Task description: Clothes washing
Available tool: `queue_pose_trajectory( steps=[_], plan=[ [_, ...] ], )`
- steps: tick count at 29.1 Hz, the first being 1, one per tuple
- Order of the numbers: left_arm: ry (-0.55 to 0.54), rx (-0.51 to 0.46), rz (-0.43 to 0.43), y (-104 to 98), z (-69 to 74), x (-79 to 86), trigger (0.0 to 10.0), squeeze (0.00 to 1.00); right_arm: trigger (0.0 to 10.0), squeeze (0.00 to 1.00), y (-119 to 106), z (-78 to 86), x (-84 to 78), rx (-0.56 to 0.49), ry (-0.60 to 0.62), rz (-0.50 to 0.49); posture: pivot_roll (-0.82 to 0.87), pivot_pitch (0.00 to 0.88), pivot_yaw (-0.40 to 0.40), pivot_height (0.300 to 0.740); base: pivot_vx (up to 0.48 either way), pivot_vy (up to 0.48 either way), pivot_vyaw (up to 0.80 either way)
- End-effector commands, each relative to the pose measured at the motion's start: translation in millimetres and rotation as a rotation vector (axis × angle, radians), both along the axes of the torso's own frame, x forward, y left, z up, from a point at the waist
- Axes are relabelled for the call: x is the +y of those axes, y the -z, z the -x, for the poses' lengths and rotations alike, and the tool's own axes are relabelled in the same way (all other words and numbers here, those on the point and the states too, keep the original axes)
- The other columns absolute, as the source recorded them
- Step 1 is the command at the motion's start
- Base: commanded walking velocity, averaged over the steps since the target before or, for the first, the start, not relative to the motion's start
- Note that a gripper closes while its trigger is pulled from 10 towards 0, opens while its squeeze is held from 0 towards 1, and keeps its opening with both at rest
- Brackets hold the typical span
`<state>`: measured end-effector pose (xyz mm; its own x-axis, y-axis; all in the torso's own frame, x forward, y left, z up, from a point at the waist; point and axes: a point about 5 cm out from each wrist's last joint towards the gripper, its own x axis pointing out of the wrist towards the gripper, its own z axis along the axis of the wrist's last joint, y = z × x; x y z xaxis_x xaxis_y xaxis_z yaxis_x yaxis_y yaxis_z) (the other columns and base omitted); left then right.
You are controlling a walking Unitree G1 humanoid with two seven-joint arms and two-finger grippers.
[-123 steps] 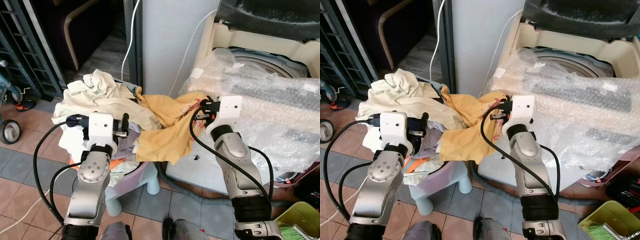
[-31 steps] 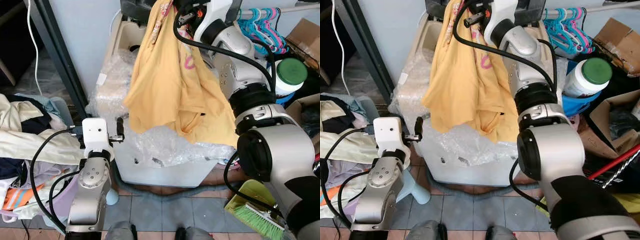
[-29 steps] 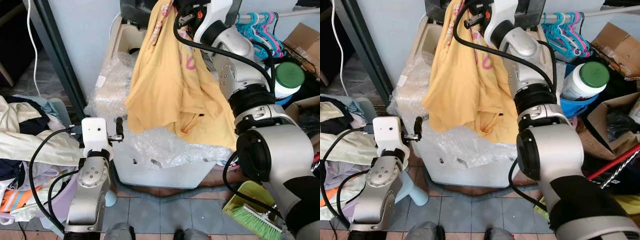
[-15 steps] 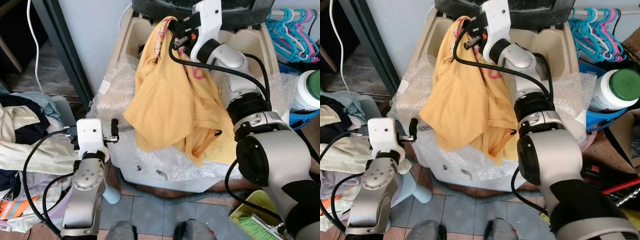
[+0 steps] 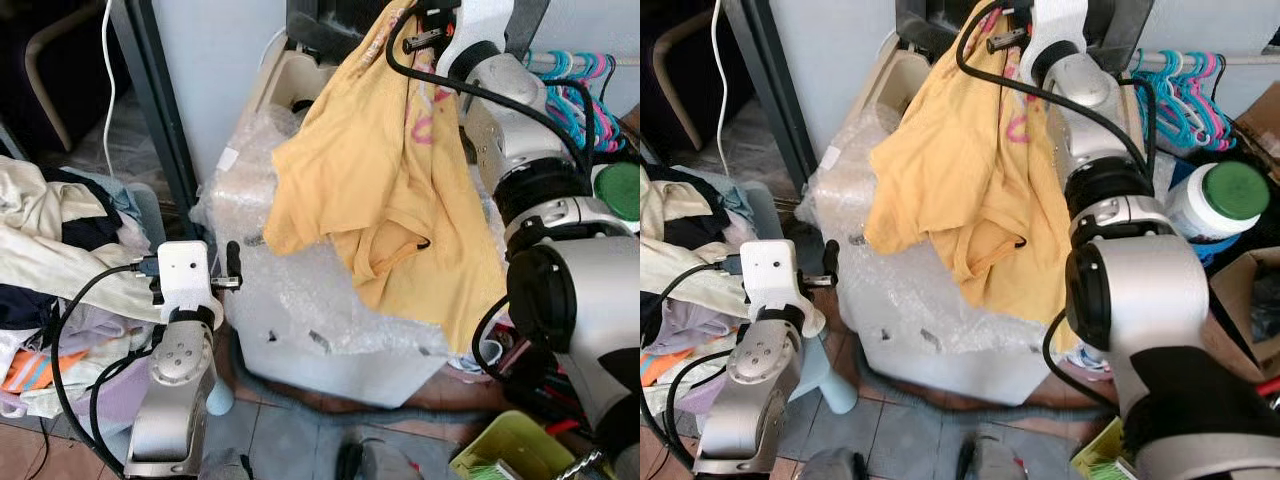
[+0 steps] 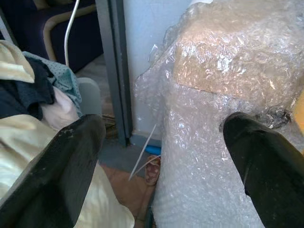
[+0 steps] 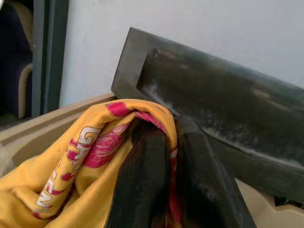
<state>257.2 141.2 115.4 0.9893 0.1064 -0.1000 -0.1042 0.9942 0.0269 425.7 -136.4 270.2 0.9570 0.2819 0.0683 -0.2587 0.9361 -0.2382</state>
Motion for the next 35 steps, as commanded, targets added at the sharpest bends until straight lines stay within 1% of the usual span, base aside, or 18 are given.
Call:
queue_pose_trajectory(
  steps=[1, 5, 8, 11, 12, 14, 15, 16, 18, 19, 20, 25, 26, 27, 28, 33, 34, 35],
  plan=[
    [0.003, 0.01, -0.004, 0.6, 0.2, -2.2, 10.0, 0.0, 10.0, 1.0, 35.1, 1.7, -16.8, 0.144, 0.096, 0.026, 0.1, 0.073, -0.032, 0.74, 0.0, 0.0, 0.0],
    [0.015, 0.012, -0.001, 1.0, 0.0, -2.9, 10.0, 0.0, 10.0, 1.0, 42.4, 3.1, -22.3, 0.163, 0.124, -0.021, 0.09, 0.07, -0.025, 0.74, 0.0, 0.0, 0.0],
    [0.04, 0.01, 0.003, 0.8, -1.4, -5.0, 10.0, 0.0, 10.0, 1.0, 32.3, 4.0, -20.1, 0.091, 0.061, -0.107, 0.09, 0.066, -0.019, 0.74, 0.0, 0.0, 0.0],
    [0.043, 0.011, -0.004, 1.1, -1.9, -5.4, 10.0, 0.0, 10.0, 1.0, 29.9, 4.9, -13.8, 0.097, -0.007, -0.164, 0.09, 0.063, -0.017, 0.74, 0.0, 0.0, 0.0],
    [0.043, 0.014, -0.008, 1.5, -2.4, -5.1, 10.0, 0.0, 10.0, 1.0, 30.4, 5.8, -11.5, 0.074, -0.015, -0.094, 0.09, 0.059, -0.017, 0.74, 0.0, 0.0, 0.0],
    [0.043, 0.016, -0.013, 1.7, -2.8, -5.1, 10.0, 0.0, 10.0, 1.0, 24.3, 7.2, -13.2, -0.031, 0.024, 0.03, 0.09, 0.057, -0.019, 0.74, 0.0, 0.0, 0.0],
    [0.043, 0.016, -0.013, 1.7, -2.8, -5.1, 10.0, 0.0, 10.0, 1.0, 24.3, 7.2, -13.2, -0.031, 0.024, 0.03, 0.09, 0.057, -0.019, 0.74, 0.0, 0.0, 0.0],
    [0.041, 0.016, -0.016, 1.7, -2.9, -4.9, 10.0, 0.0, 10.0, 1.0, 6.7, 8.6, -23.2, -0.161, 0.112, 0.0, 0.09, 0.055, -0.021, 0.74, 0.0, 0.0, 0.0],
    [0.034, 0.018, -0.019, 2.0, -2.8, -4.4, 10.0, 0.0, 10.0, 1.0, -11.8, 12.6, -31.3, -0.28, 0.158, -0.044, 0.09, 0.055, -0.023, 0.74, 0.0, 0.0, 0.0],
    [0.031, 0.019, -0.02, 2.2, -2.8, -4.1, 10.0, 0.0, 10.0, 1.0, -17.3, 14.5, -33.6, -0.311, 0.153, -0.059, 0.09, 0.055, -0.023, 0.74, 0.0, 0.0, 0.0],
    [0.027, 0.02, -0.02, 2.8, -2.7, -3.6, 10.0, 0.0, 10.0, 1.0, -21.0, 19.8, -31.3, -0.332, 0.071, -0.107, 0.09, 0.054, -0.024, 0.74, 0.0, 0.0, 0.0],
    [0.031, -0.001, -0.006, 1.1, -3.1, -4.6, 10.0, 0.0, 10.0, 1.0, -5.9, 37.5, -23.6, -0.29, -0.16, -0.181, 0.08, 0.044, -0.029, 0.74, 0.0, 0.0, 0.0],
    [0.043, -0.017, -0.012, -1.3, -3.8, -6.1, 10.0, 0.0, 10.0, 1.0, 9.4, 52.2, -25.5, -0.242, -0.236, -0.175, 0.08, 0.043, -0.027, 0.74, 0.0, 0.0, 0.0],
    [0.043, -0.017, -0.012, -1.3, -3.8, -6.1, 10.0, 0.0, 10.0, 1.0, 9.4, 52.2, -25.5, -0.242, -0.236, -0.175, 0.08, 0.043, -0.027, 0.74, 0.0, 0.0, 0.0],
    [0.054, -0.028, -0.02, -3.1, -4.6, -7.1, 10.0, 0.0, 10.0, 1.0, 21.1, 60.4, -27.0, -0.192, -0.254, -0.151, 0.07, 0.043, -0.019, 0.74, 0.0, 0.0, 0.0],
    [0.083, 0.001, -0.027, 1.1, -8.0, -10.7, 10.0, 0.0, 10.0, 1.0, 63.9, 64.1, -44.1, 0.006, -0.144, 0.059, 0.05, 0.044, 0.0, 0.74, 0.0, 0.0, 0.0],
    [0.094, -0.001, -0.029, 0.6, -8.8, -12.3, 10.0, 0.0, 10.0, 0.92, 64.2, 64.7, -45.6, 0.009, -0.138, 0.061, 0.05, 0.044, 0.002, 0.74, 0.0, 0.0, 0.0],
    [0.102, -0.008, -0.03, -1.0, -10.0, -14.0, 10.0, 0.0, 10.0, 0.72, 54.7, 67.2, -43.7, -0.012, -0.175, -0.019, 0.05, 0.044, 0.004, 0.74, 0.0, 0.0, 0.0]
  ],
)
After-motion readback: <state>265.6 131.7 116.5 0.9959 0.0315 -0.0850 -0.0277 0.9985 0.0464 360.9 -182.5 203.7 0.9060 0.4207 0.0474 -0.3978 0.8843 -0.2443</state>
